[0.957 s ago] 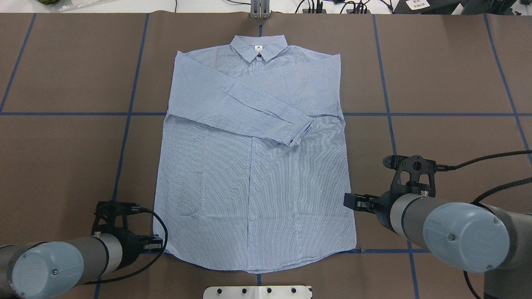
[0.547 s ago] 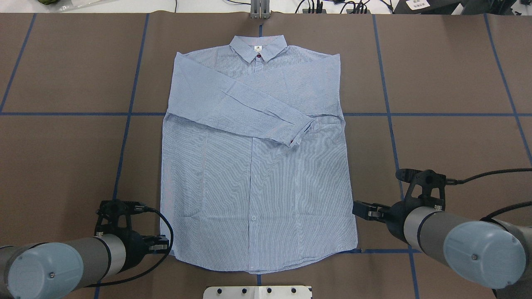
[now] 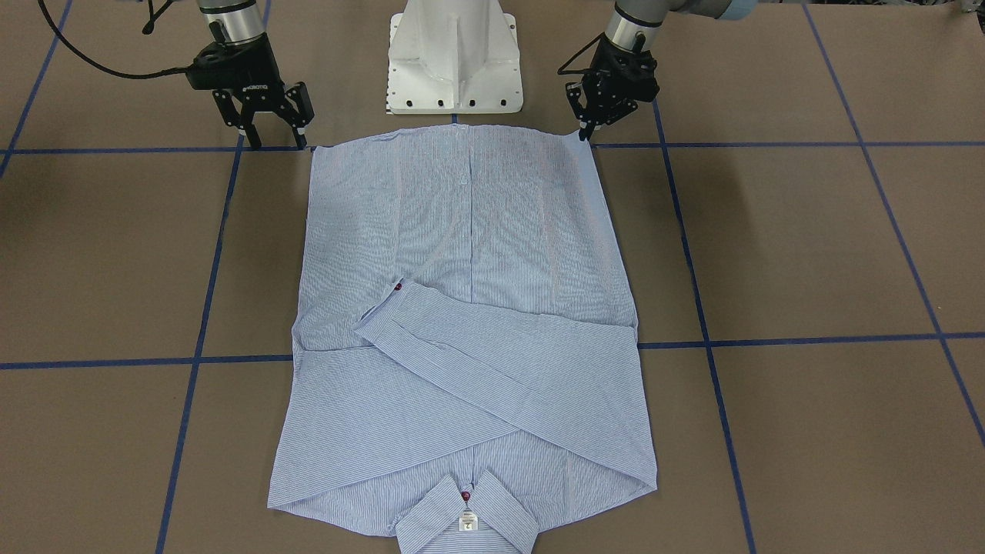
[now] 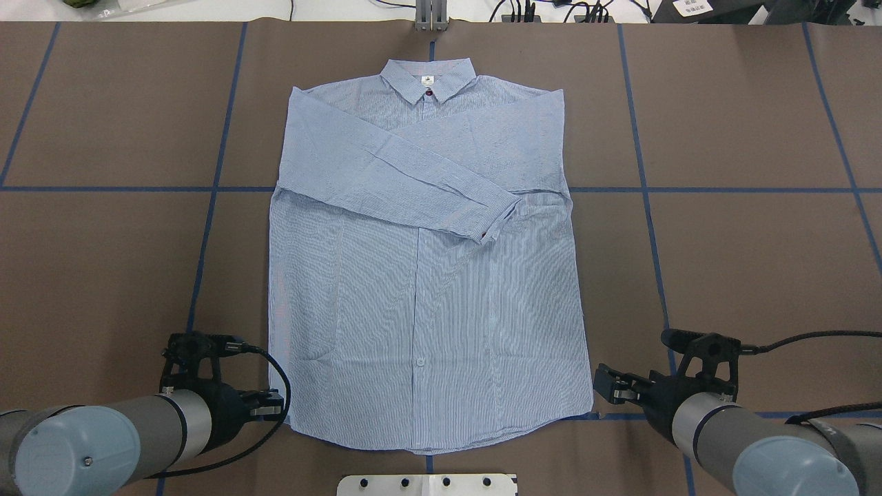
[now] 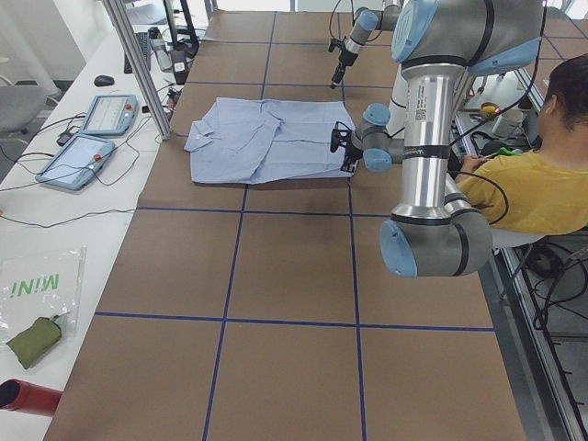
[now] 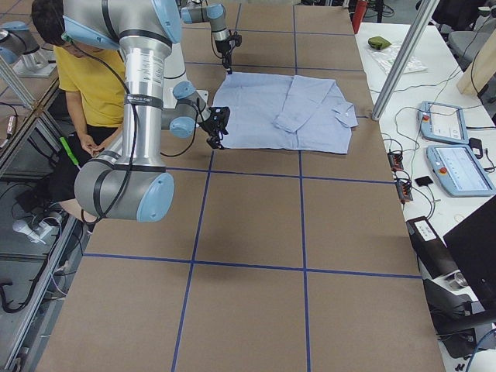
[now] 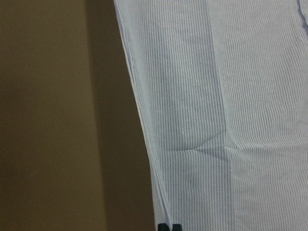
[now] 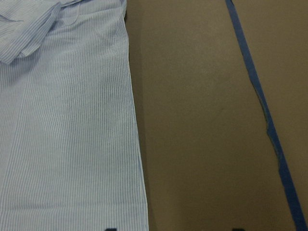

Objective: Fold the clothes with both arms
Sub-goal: 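Lower both grippers to the hem corners nearest the robot and grasp them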

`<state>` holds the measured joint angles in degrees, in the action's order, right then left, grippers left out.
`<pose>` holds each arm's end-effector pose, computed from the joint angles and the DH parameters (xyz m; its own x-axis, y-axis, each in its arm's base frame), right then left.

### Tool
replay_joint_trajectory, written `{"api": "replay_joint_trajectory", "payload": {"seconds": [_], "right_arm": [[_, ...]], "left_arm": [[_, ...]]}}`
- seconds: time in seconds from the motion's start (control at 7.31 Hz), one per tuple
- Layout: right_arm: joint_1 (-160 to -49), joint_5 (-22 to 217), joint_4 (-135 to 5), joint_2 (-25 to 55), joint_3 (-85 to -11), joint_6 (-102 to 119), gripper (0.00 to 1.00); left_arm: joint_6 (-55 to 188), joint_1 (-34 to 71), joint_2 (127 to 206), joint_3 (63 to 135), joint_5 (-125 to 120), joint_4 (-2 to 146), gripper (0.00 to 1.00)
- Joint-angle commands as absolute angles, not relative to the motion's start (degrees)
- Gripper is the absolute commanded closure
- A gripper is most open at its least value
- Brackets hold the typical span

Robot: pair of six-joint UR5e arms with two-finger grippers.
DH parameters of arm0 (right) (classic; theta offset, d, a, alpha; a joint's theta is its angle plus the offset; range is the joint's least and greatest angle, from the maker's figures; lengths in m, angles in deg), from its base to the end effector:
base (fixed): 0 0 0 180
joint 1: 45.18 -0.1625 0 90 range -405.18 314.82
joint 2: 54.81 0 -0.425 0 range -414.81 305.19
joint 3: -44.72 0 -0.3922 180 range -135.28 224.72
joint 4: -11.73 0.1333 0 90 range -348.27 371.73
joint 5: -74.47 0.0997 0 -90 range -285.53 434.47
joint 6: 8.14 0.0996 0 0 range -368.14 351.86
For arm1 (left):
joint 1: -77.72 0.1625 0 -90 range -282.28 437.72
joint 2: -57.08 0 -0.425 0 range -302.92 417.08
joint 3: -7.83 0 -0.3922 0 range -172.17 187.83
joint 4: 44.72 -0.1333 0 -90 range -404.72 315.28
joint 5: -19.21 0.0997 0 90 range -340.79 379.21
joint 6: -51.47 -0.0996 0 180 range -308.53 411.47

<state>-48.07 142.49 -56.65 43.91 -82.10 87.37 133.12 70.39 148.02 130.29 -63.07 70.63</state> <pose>-0.4073 -0.1914 0.3815 0.6108 0.1200 0.7826 -0.3924 0.9044 0.1676 0.4479 -0.2055 0.3375 0.5440 0.0751 -0.8357 0.1631 0.9675 0.1931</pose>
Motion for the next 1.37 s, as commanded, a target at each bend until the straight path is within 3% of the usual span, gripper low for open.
{"api": "replay_joint_trajectory", "payload": {"seconds": [0.0,1.23], "right_arm": [[-46.3,141.4,-59.3,41.9,-80.4,88.9,0.38],[-42.2,137.3,-69.0,33.9,-76.4,94.0,0.53]], "left_arm": [[133.1,71.1,148.1,130.3,-61.9,70.7,1.00],[133.1,72.4,148.1,130.3,-59.7,70.7,1.00]]}}
